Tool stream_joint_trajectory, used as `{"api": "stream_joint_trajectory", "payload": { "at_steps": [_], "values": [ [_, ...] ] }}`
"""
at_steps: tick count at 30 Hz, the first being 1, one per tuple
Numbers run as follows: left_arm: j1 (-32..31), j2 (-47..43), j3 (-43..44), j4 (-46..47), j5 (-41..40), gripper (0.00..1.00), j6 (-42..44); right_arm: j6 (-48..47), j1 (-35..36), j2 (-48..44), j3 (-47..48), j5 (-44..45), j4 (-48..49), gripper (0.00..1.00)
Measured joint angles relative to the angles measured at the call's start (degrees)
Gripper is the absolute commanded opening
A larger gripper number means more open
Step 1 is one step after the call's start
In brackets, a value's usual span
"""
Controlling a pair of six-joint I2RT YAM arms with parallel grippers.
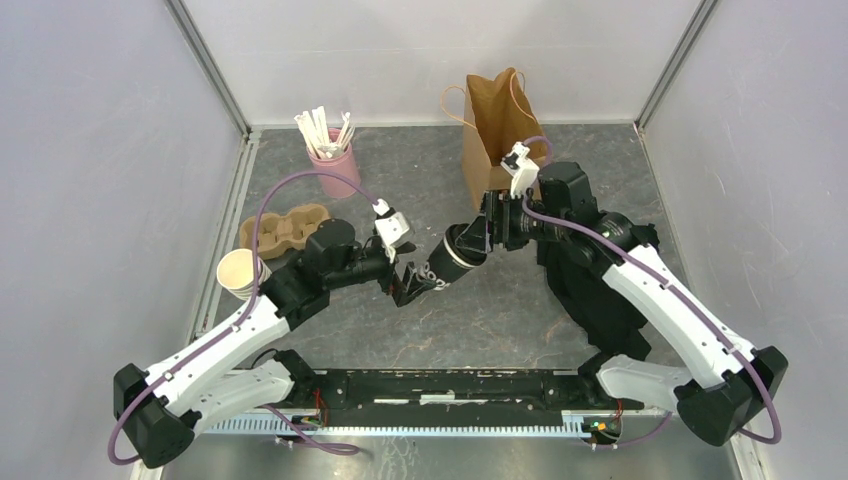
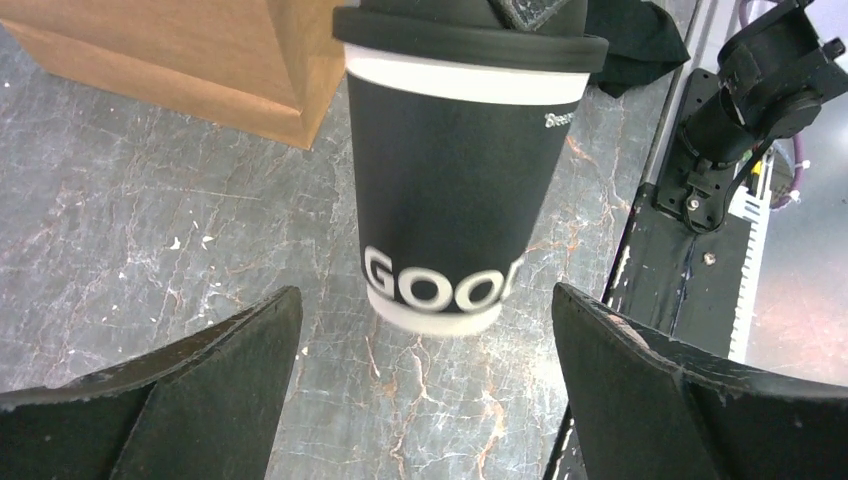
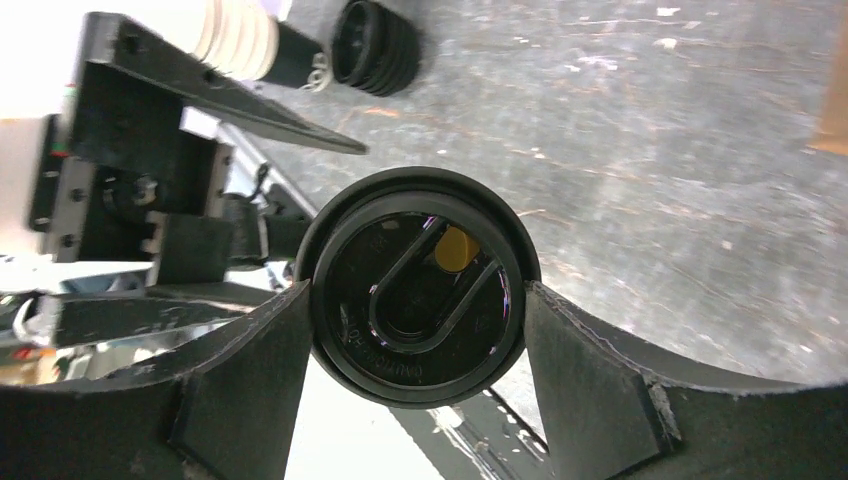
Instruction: Pack the takeout coffee
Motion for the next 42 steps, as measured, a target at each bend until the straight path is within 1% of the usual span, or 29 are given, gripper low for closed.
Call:
{"api": "stream_joint_trajectory", "payload": {
  "at_steps": [3, 8, 12, 16, 21, 24, 26, 29, 30, 35, 42],
  "values": [
    [0.0, -0.7, -0.2, 0.0, -1.1, 1.00, -2.4, -2.7, 0.0, -1.3, 0.0, 6.3, -3.5, 0.79],
    [0.0, -2.8, -0.3, -0.4, -4.2, 1.00, -7.7, -9.6, 0.0, -4.1, -2.6, 21.6, -9.2, 0.80],
    [0.0, -3.6, -0.3, -0.7, -6.9, 1.00, -13.2, -15.0, 0.0, -5.9, -8.6, 34.2, -11.4, 0.79],
    [0.0, -4.1, -0.3, -0.8, -9.4, 1.00, -18.1, -18.8, 0.0, -7.0, -15.0, 41.4, -10.4, 0.79],
    [0.0, -4.3, 0.5, -2.2, -13.3, 1.00, -22.7, -20.6, 0.0, -9.2, -22.2, 45.3, -6.9, 0.80],
    [0.0, -4.3, 2.3, -4.2, -16.0, 1.00, -25.1, -20.9, 0.0, -11.4, -24.6, 46.6, -4.4, 0.83],
    [0.0, -4.3, 3.5, -5.1, -17.8, 1.00, -26.7, -21.0, 0.0, -12.7, -25.9, 46.8, -2.8, 0.86],
    [0.0, -4.3, 4.8, -6.3, -19.7, 1.00, -29.3, -21.2, 0.0, -13.6, -26.7, 46.8, -1.8, 0.96],
    [0.0, -4.3, 5.0, -6.6, -20.3, 1.00, -30.1, -21.2, 0.0, -13.8, -26.9, 46.8, -1.7, 0.98],
    [0.0, -4.2, 5.4, -8.0, -22.8, 1.00, -34.4, -21.5, 0.0, -14.6, -27.0, 45.3, -2.6, 0.98],
    [0.0, -3.6, 7.0, -11.1, -25.3, 1.00, -40.1, -21.6, 0.0, -15.0, -24.7, 44.9, -6.6, 0.98]
  ]
}}
